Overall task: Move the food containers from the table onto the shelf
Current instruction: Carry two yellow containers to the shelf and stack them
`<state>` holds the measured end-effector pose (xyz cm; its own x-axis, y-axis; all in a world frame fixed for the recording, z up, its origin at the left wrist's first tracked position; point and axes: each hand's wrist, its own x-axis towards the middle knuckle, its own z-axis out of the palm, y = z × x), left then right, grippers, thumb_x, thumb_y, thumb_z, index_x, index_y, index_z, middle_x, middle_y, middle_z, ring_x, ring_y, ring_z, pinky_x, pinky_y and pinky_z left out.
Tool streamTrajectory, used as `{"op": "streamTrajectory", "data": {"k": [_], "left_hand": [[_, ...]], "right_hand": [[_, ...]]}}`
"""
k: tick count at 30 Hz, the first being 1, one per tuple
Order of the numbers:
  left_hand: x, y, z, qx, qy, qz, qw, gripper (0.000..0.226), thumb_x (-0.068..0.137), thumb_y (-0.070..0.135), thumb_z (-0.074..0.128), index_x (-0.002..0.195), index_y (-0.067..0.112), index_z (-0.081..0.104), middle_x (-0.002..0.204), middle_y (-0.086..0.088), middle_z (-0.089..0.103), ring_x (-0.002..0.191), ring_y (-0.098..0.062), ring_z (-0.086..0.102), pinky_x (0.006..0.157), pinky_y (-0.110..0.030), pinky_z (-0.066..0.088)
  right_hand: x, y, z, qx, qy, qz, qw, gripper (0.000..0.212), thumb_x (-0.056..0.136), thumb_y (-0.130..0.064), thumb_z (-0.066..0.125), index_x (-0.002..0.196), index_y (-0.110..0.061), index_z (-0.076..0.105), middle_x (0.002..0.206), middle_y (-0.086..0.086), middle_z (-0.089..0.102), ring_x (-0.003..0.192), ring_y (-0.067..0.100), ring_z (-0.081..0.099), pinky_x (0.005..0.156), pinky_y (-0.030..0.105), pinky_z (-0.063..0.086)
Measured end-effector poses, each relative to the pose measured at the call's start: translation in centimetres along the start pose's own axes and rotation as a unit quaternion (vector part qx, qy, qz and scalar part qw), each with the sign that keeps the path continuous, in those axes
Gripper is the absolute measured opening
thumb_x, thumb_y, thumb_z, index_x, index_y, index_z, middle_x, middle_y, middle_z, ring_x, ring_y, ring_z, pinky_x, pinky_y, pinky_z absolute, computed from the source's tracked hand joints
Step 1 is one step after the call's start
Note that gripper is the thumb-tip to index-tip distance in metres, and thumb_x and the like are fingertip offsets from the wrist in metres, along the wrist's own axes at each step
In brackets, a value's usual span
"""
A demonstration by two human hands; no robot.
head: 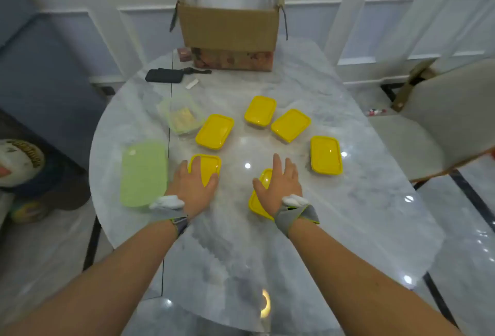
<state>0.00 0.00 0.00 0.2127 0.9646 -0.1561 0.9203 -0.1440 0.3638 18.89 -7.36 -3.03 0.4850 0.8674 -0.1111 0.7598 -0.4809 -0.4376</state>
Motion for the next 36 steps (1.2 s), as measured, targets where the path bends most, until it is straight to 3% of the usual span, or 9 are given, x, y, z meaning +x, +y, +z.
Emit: {"op": "streamTrajectory", "data": {"k": [7,12,15,20,25,32,36], "left_hand": [[3.1,-0.2,3.9,0.014,-0.058,-0.065,0.996,0.07,0.098,0.048,0.046,0.154,0.016,0.02,0.153,-0.024,0.028,0.136,-0.043,0.034,0.111,-0.045,0.03],[5.2,-1.0,6.2,0.03,-0.067,-0.111,0.991,0.069,0.098,0.052,0.032,0.154,0.014,0.019,0.15,-0.029,0.032,0.132,-0.046,0.038,0.11,-0.046,0.032],[6.1,-1.6,7.0,-0.008,-0.057,-0.132,0.99,0.061,0.101,0.035,0.041,0.153,0.011,0.019,0.146,-0.032,0.036,0.131,-0.047,0.038,0.108,-0.048,0.032],[7.3,-2.2,7.6,-0.04,-0.04,-0.158,0.986,0.057,0.101,0.02,0.042,0.153,0.011,0.021,0.146,-0.03,0.037,0.131,-0.046,0.04,0.106,-0.048,0.034],[8.1,-3.6,7.6,-0.042,-0.039,-0.167,0.984,0.045,0.092,0.01,0.046,0.136,0.001,0.038,0.127,-0.029,0.051,0.113,-0.046,0.052,0.094,-0.051,0.044],[8.9,-2.4,7.2,-0.074,-0.024,-0.186,0.979,0.028,0.096,0.011,0.045,0.109,-0.01,0.058,0.112,-0.032,0.06,0.102,-0.048,0.058,0.088,-0.052,0.048],[9.0,-1.5,6.2,-0.102,-0.006,-0.145,0.984,0.029,0.101,0.012,0.042,0.111,-0.009,0.06,0.114,-0.031,0.061,0.104,-0.046,0.057,0.088,-0.051,0.045]], "right_hand": [[1.8,4.0,3.7,0.023,-0.073,0.149,0.986,0.101,0.084,-0.061,0.058,0.156,-0.022,-0.001,0.164,0.016,0.004,0.149,0.038,0.008,0.114,0.05,0.027],[2.6,4.9,5.8,0.054,-0.076,0.219,0.971,0.11,0.077,-0.061,0.066,0.155,-0.023,-0.001,0.154,0.017,0.025,0.137,0.041,0.033,0.104,0.049,0.036],[3.1,5.5,6.4,0.071,-0.096,0.249,0.961,0.117,0.076,-0.061,0.069,0.155,-0.02,-0.006,0.148,0.018,0.035,0.132,0.042,0.04,0.102,0.048,0.038],[3.8,6.2,6.9,0.123,-0.11,0.257,0.952,0.119,0.073,-0.058,0.075,0.155,-0.017,-0.001,0.152,0.017,0.031,0.133,0.043,0.041,0.104,0.05,0.041],[4.2,5.7,7.4,0.17,-0.077,0.247,0.951,0.1,0.068,-0.052,0.08,0.144,-0.015,0.026,0.139,0.017,0.041,0.121,0.043,0.05,0.095,0.048,0.044],[5.0,5.1,7.2,0.307,-0.039,0.212,0.927,0.067,0.089,-0.022,0.067,0.145,-0.014,0.032,0.136,0.021,0.051,0.12,0.042,0.053,0.099,0.05,0.046],[5.4,4.1,6.1,0.354,-0.025,0.202,0.913,0.061,0.093,-0.017,0.062,0.146,-0.015,0.034,0.139,0.019,0.052,0.124,0.04,0.052,0.103,0.05,0.043]]}}
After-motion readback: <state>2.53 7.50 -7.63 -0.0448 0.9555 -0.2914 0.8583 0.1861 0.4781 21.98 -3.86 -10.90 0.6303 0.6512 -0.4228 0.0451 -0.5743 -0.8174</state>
